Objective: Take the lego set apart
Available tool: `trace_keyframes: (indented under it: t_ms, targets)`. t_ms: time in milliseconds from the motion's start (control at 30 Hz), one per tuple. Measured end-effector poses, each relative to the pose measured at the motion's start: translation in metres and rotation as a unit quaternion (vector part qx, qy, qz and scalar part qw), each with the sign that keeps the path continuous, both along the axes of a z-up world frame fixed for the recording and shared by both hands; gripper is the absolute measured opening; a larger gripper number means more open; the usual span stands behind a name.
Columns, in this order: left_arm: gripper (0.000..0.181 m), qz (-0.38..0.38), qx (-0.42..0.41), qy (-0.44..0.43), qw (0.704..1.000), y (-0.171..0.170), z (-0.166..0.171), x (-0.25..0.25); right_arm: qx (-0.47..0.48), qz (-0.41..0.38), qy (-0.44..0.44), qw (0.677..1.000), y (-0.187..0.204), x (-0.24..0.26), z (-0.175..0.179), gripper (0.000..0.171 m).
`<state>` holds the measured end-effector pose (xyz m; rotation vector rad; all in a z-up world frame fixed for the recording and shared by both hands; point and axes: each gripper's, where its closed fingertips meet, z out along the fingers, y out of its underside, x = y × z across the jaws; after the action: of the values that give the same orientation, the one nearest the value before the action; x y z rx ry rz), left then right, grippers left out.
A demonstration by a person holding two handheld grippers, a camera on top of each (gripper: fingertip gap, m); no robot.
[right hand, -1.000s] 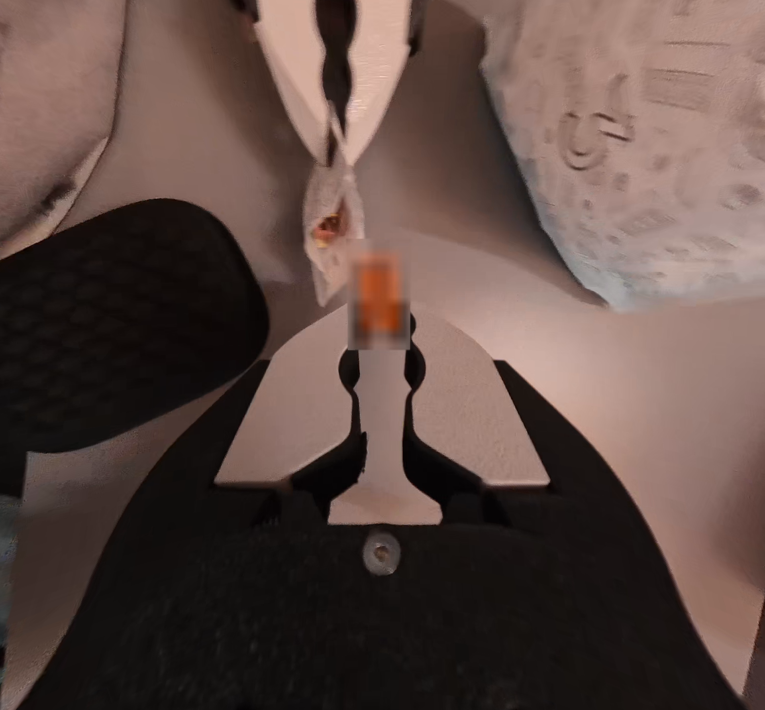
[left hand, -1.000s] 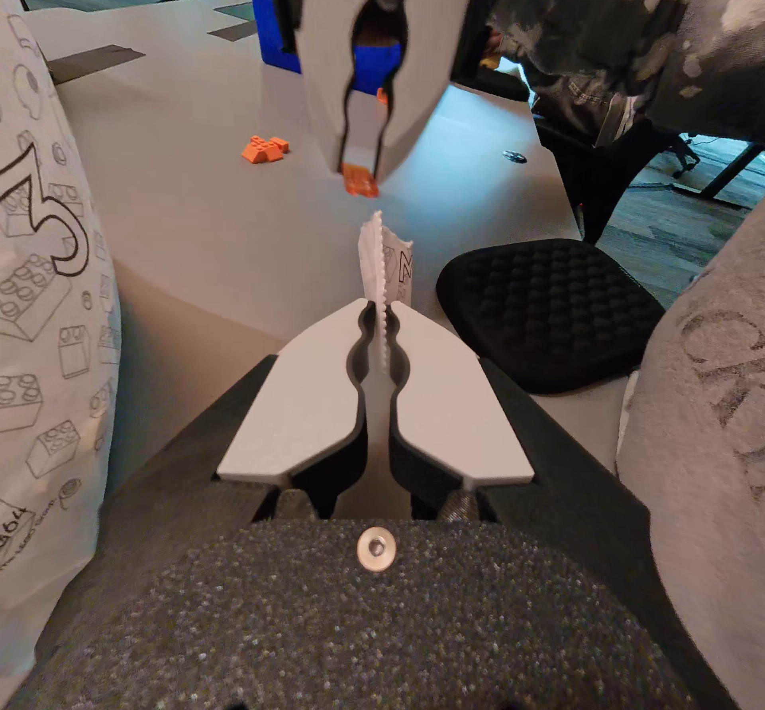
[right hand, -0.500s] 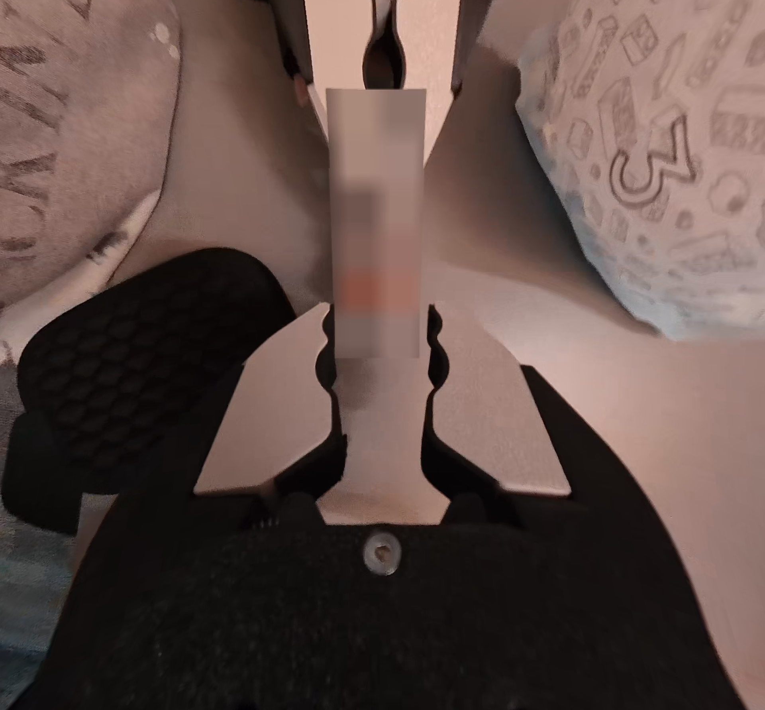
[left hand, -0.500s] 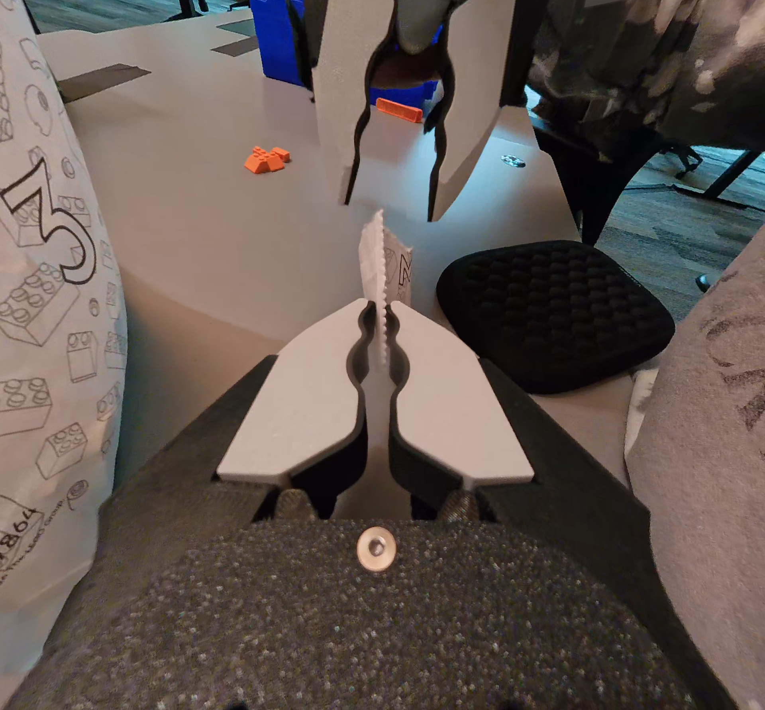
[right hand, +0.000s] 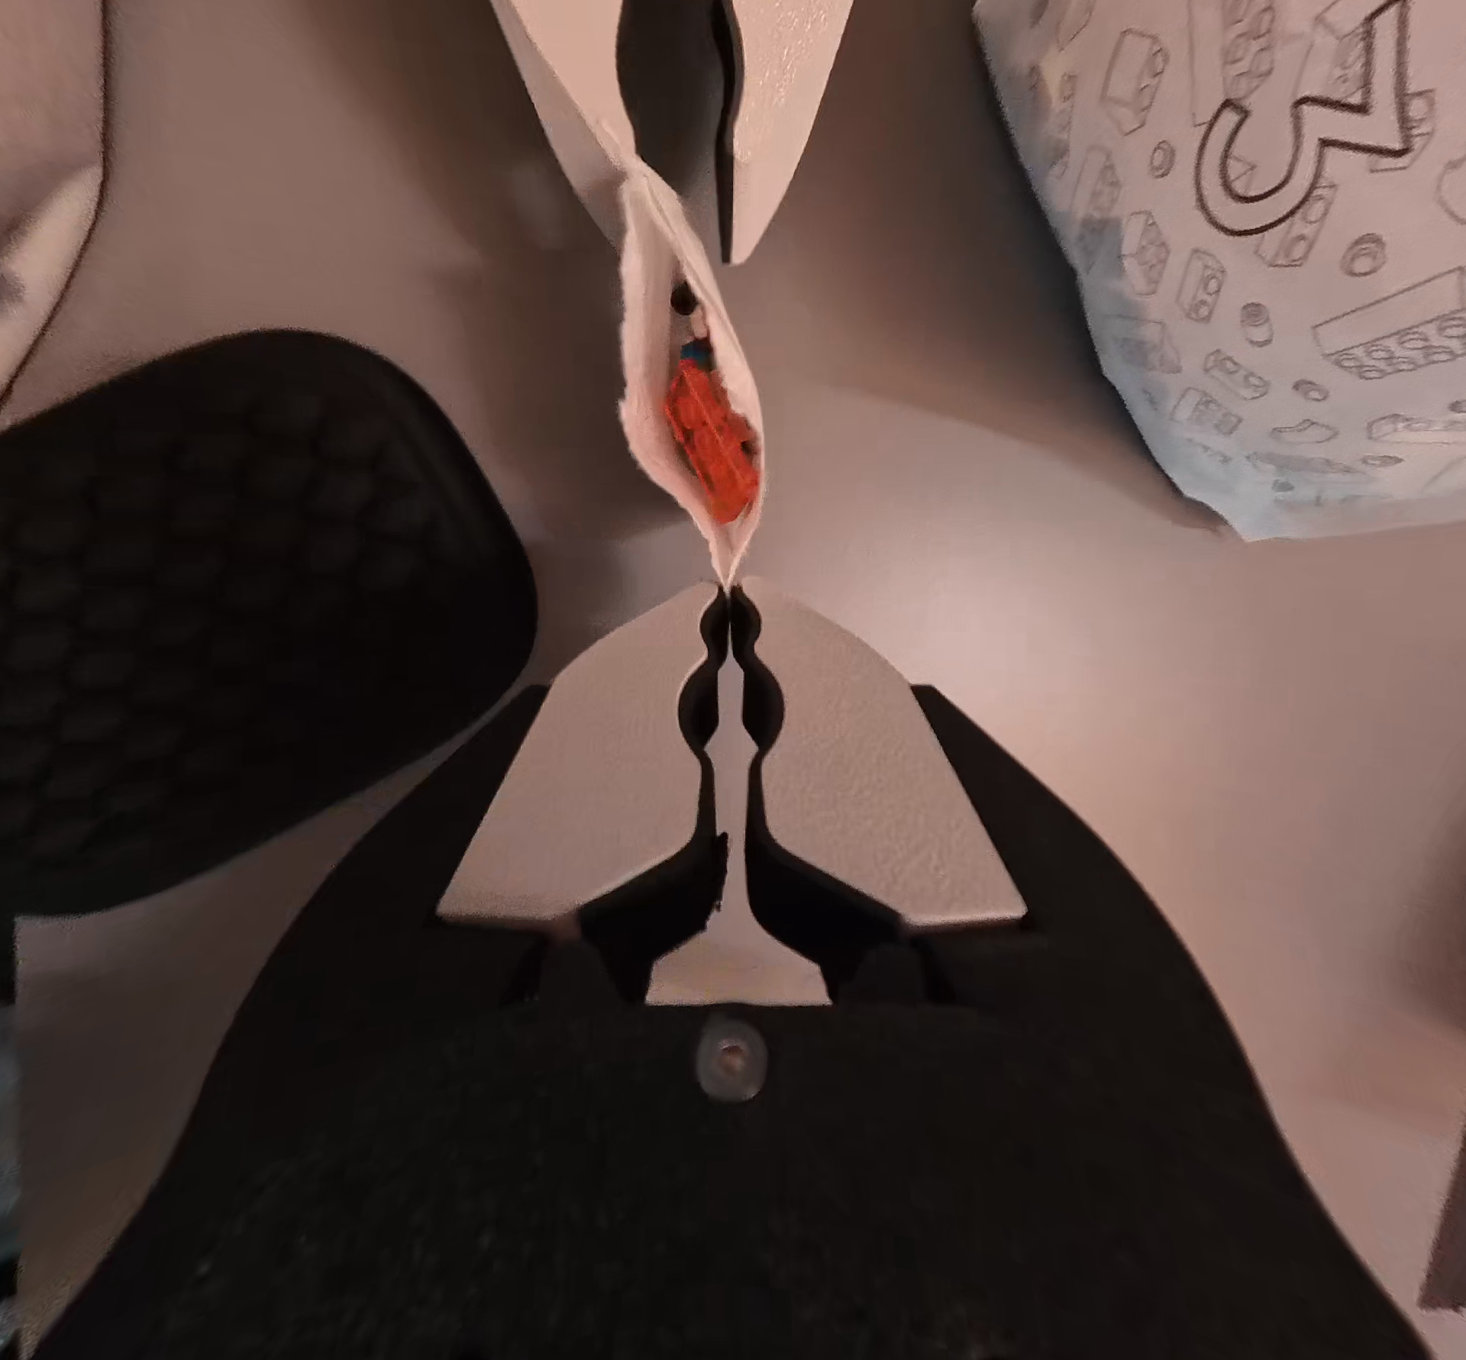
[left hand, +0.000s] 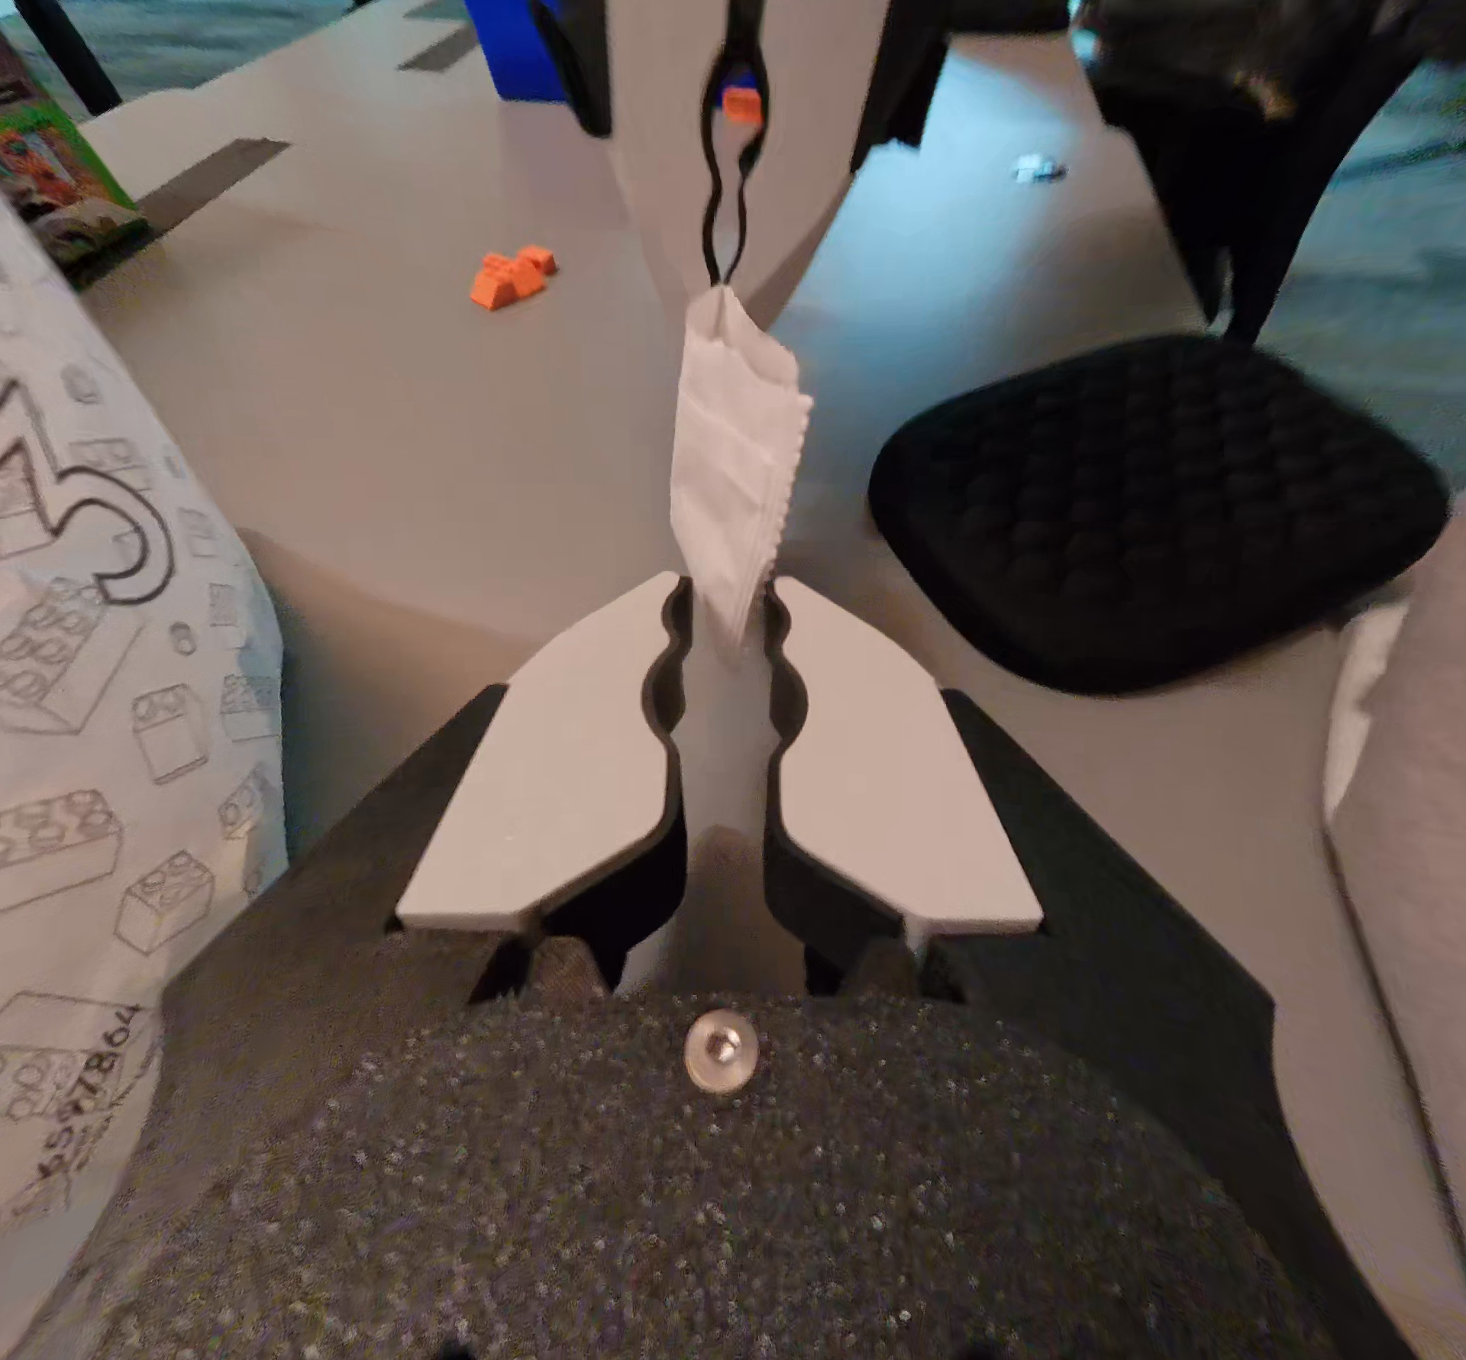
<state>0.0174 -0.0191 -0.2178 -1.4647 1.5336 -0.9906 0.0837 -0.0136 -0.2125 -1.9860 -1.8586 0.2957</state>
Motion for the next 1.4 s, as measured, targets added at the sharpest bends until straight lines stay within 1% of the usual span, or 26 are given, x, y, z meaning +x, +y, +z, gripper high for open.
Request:
trace_keyframes:
  t_ms: [67,167,333,433,467,500,567,633,667,733,800,867,933,1000,1033,1100,1167,1300,1400]
  targets:
    - [0.013,-0.001,0.038,0.026,0.999,-0.002,-0.008,0.002,-0.011,0.006,-0.025,1.0,-0.002,0.001,-0.005,0.0]
    - [0.014,-0.009,0.089,0.052,0.995,-0.006,-0.015,0.004,-0.019,0.01,-0.056,0.998,-0.002,0.003,-0.015,0.0]
    - [0.013,-0.007,0.071,0.049,0.996,-0.009,-0.012,0.003,-0.028,0.002,-0.062,0.998,-0.002,0.002,-0.015,0.0]
    - [0.001,0.005,0.054,0.044,0.998,-0.006,-0.007,0.002,-0.023,-0.002,-0.052,0.998,-0.002,0.001,-0.011,0.0]
    - [0.001,0.008,0.05,0.043,0.998,-0.005,-0.007,0.001,-0.016,-0.01,-0.04,0.999,0.002,0.003,-0.006,0.003]
    - [0.001,0.01,0.045,0.046,0.998,-0.003,-0.007,0.001,-0.011,-0.021,-0.026,0.999,0.007,0.008,0.002,0.012]
    - [0.001,0.02,0.035,0.051,0.998,0.001,-0.009,-0.001,0.002,-0.064,0.007,0.998,0.025,0.03,0.022,0.018]
    - [0.001,0.028,0.029,0.053,0.998,0.004,-0.009,-0.002,0.037,-0.129,0.01,0.991,0.054,0.073,0.028,0.025]
    - [0.0,0.033,0.028,0.053,0.998,0.005,-0.009,-0.003,0.052,-0.165,-0.002,0.985,0.068,0.098,0.024,0.03]
    - [0.001,0.041,0.022,0.056,0.997,0.008,-0.009,-0.004,0.052,-0.216,-0.023,0.975,0.084,0.138,0.002,0.038]
    - [0.001,0.051,0.014,0.059,0.997,0.011,-0.01,-0.004,0.03,-0.255,-0.02,0.966,0.091,0.161,-0.022,0.04]
    - [0.0,0.055,0.012,0.058,0.997,0.012,-0.01,-0.004,0.018,-0.281,0.006,0.96,0.098,0.171,-0.038,0.043]
    - [0.0,0.056,0.014,0.058,0.997,0.012,-0.011,-0.004,0.004,-0.295,0.039,0.955,0.104,0.171,-0.044,0.046]
    - [0.0,0.056,0.014,0.058,0.997,0.011,-0.012,-0.003,-0.008,-0.3,0.05,0.952,0.109,0.17,-0.05,0.052]
    - [0.0,0.055,0.013,0.058,0.997,0.01,-0.012,-0.002,-0.012,-0.301,0.045,0.952,0.111,0.171,-0.054,0.049]
    - [0.0,0.057,0.014,0.058,0.997,0.011,-0.012,-0.002,-0.026,-0.3,0.055,0.952,0.112,0.169,-0.055,0.032]
    - [0.001,0.059,0.014,0.059,0.996,0.011,-0.013,-0.003,-0.034,-0.294,0.051,0.954,0.109,0.169,-0.055,0.032]
    - [0.001,0.065,0.011,0.062,0.996,0.013,-0.014,-0.003,-0.03,-0.267,0.063,0.961,0.097,0.153,-0.037,0.026]
    - [0.001,0.065,0.005,0.066,0.996,0.013,-0.016,-0.003,-0.008,-0.219,0.072,0.973,0.079,0.119,-0.014,0.026]
